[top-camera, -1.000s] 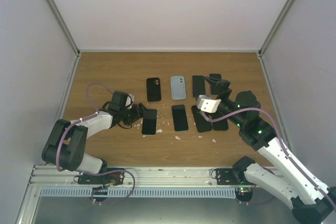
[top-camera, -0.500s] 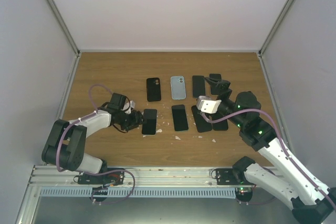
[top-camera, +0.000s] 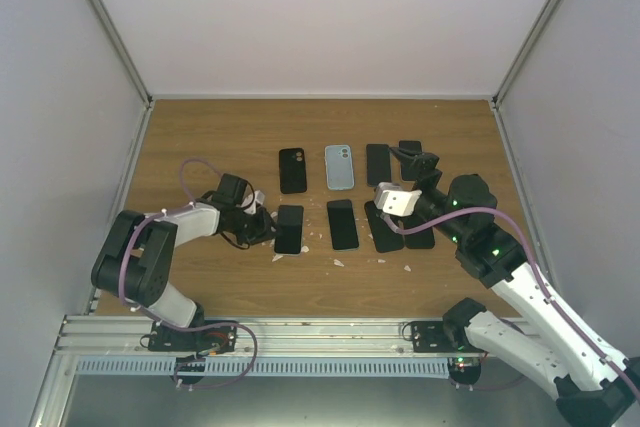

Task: Take the phone out of the phone case
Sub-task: Move the phone to the center of the board.

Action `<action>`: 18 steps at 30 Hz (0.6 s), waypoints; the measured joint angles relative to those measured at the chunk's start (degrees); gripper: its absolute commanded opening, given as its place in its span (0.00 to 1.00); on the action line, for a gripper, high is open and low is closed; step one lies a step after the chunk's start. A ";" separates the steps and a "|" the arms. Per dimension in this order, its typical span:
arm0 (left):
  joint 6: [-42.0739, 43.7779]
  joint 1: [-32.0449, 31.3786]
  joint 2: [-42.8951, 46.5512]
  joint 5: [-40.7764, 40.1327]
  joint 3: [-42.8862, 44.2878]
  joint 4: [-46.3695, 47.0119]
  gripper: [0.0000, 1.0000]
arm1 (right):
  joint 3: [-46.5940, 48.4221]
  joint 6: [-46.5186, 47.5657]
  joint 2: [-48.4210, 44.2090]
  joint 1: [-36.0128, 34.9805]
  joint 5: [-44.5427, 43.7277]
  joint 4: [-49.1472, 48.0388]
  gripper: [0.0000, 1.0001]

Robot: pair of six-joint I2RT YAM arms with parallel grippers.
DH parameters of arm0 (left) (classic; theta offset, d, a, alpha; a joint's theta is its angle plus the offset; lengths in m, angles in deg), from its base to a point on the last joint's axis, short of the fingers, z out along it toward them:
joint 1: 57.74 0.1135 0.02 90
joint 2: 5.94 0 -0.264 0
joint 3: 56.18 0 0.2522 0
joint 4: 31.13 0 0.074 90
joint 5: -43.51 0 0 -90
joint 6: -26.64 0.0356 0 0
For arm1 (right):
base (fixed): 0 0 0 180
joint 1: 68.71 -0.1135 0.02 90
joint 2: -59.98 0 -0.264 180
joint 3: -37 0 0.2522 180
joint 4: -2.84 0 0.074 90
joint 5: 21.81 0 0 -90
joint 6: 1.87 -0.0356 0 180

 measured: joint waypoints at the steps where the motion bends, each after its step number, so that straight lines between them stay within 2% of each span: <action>1: 0.11 -0.11 -0.52 0.02 0.42 0.09 0.25 | 0.00 0.00 0.00 0.00 -0.04 0.00 1.00; 12: 0.09 -1.07 -3.17 0.04 2.29 1.73 0.20 | 0.00 -0.02 0.00 0.00 -0.11 0.00 1.00; 18: 0.22 -1.81 -3.19 -0.07 2.54 1.77 0.29 | 0.02 -0.96 0.33 0.00 -0.37 -0.04 1.00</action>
